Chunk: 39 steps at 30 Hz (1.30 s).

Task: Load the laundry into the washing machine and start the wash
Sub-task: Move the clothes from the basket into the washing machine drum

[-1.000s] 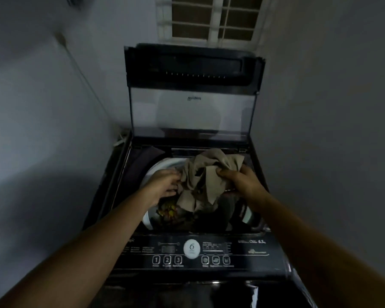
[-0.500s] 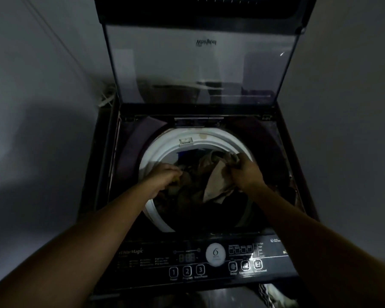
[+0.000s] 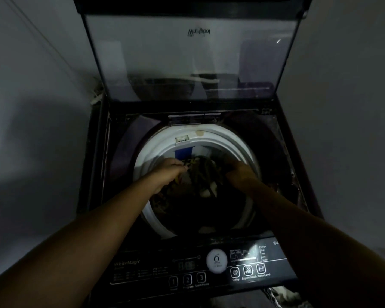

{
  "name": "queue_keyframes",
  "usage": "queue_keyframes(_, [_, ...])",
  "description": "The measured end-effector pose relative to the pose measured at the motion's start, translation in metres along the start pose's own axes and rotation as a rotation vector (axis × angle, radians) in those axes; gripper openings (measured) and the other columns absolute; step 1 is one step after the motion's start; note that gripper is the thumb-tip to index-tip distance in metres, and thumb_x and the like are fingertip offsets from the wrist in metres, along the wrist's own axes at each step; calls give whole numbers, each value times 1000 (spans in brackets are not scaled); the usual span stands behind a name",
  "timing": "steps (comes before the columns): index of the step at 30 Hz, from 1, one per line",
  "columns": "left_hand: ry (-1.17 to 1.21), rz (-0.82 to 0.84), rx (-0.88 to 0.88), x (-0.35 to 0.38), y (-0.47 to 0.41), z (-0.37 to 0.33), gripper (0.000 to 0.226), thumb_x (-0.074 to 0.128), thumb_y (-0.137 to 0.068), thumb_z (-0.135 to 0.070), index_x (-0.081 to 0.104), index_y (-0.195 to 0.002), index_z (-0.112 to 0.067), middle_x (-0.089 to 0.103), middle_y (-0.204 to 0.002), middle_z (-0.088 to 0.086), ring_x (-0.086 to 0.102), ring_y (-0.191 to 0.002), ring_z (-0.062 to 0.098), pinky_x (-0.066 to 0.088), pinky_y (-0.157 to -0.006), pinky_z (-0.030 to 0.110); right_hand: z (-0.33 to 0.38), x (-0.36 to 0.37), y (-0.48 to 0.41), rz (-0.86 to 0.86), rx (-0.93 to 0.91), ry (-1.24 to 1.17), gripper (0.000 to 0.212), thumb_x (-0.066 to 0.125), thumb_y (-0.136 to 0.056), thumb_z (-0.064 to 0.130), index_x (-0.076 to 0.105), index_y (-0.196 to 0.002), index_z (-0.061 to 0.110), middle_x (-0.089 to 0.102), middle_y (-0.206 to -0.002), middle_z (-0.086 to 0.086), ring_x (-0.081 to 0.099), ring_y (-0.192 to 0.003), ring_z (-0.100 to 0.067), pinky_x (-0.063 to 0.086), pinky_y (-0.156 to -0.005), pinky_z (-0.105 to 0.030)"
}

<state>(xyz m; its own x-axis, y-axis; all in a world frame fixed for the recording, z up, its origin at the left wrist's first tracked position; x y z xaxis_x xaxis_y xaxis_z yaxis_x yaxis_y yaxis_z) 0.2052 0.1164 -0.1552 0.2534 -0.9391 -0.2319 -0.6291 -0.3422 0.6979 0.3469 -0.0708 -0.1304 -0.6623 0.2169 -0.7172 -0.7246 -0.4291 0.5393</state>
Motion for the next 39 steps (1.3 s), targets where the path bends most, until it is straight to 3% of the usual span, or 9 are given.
queue_keyframes(3, [12, -3, 38, 1, 8, -20, 36, 63, -96, -31, 62, -129, -14, 68, -107, 2, 59, -84, 12, 45, -64, 24, 13, -22, 7, -35, -42, -13, 35, 62, -95, 14, 67, -130, 12, 67, -128, -19, 62, -120, -36, 47, -96, -34])
queue_keyframes(9, [-30, -61, 165, 5, 42, -86, 34, 64, -96, -33, 62, -126, -17, 59, -134, 4, 55, -119, 21, 42, -84, 29, 30, -88, 38, -118, -127, -140, 36, 70, -91, 21, 67, -126, 13, 68, -121, -9, 66, -112, -26, 48, -87, -26])
queue_keyframes(14, [-53, -70, 325, 38, 84, -153, 36, 63, -97, -30, 60, -130, -17, 61, -127, 3, 55, -104, 14, 43, -68, 22, 21, -158, 84, -234, -243, -138, 25, 69, -92, 15, 72, -115, 7, 71, -118, -15, 66, -106, -28, 52, -98, -42])
queue_keyframes(17, [-93, -64, 412, 74, 110, -190, 35, 63, -96, -31, 61, -129, -19, 63, -124, 2, 56, -104, 13, 43, -69, 22, -7, -197, 113, -286, -253, -171, 27, 65, -95, 9, 68, -121, 4, 67, -113, -12, 58, -101, -19, 46, -84, -26])
queue_keyframes(20, [-134, -53, 503, 129, 135, -223, 36, 64, -96, -29, 61, -130, -16, 64, -122, 2, 58, -107, 14, 44, -70, 22, -56, -229, 139, -306, -211, -135, 34, 63, -99, 21, 63, -131, 10, 58, -120, -3, 58, -114, -23, 42, -89, -26])
queue_keyframes(24, [-161, 15, 589, 224, 165, -251, 33, 64, -97, -26, 63, -128, -16, 64, -117, -2, 58, -104, 9, 43, -74, 21, -141, -256, 167, -331, -122, -126, 40, 61, -100, 31, 58, -138, 18, 56, -142, -11, 56, -127, -30, 44, -101, -35])
queue_keyframes(29, [-214, 152, 546, 357, 172, -244, 38, 64, -96, -34, 60, -131, -22, 62, -128, -1, 56, -119, 15, 44, -90, 29, -262, -258, 197, -313, -36, -170, 38, 59, -101, 32, 59, -137, 21, 59, -139, -8, 57, -124, -28, 43, -96, -32])
queue_keyframes(36, [-264, 250, 393, 500, 150, -181, 34, 64, -97, -29, 62, -130, -18, 63, -123, 1, 57, -116, 14, 44, -91, 26, -429, -203, 208, -260, 100, -252, 35, 64, -95, 29, 66, -128, 21, 67, -126, -7, 62, -117, -28, 47, -97, -31])
queue_keyframes(39, [-286, 256, 313, 543, 122, -137, 33, 63, -98, -24, 62, -128, -13, 65, -117, 2, 59, -103, 9, 46, -79, 17, -493, -162, 199, -217, 164, -290, 33, 65, -94, 28, 68, -125, 18, 69, -123, -9, 63, -115, -30, 50, -97, -34])
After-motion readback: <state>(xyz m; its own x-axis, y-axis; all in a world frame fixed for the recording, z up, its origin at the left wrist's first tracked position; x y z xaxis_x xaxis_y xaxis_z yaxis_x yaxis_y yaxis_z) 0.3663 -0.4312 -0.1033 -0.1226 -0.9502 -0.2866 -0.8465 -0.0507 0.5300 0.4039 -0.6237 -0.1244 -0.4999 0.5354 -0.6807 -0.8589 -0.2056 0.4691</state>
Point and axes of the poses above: each hand's wrist, its own y-axis away from the middle knuckle, its own x-axis out of the palm, z = x × y, the point moved 10 cm from there along -y, towards the middle knuckle
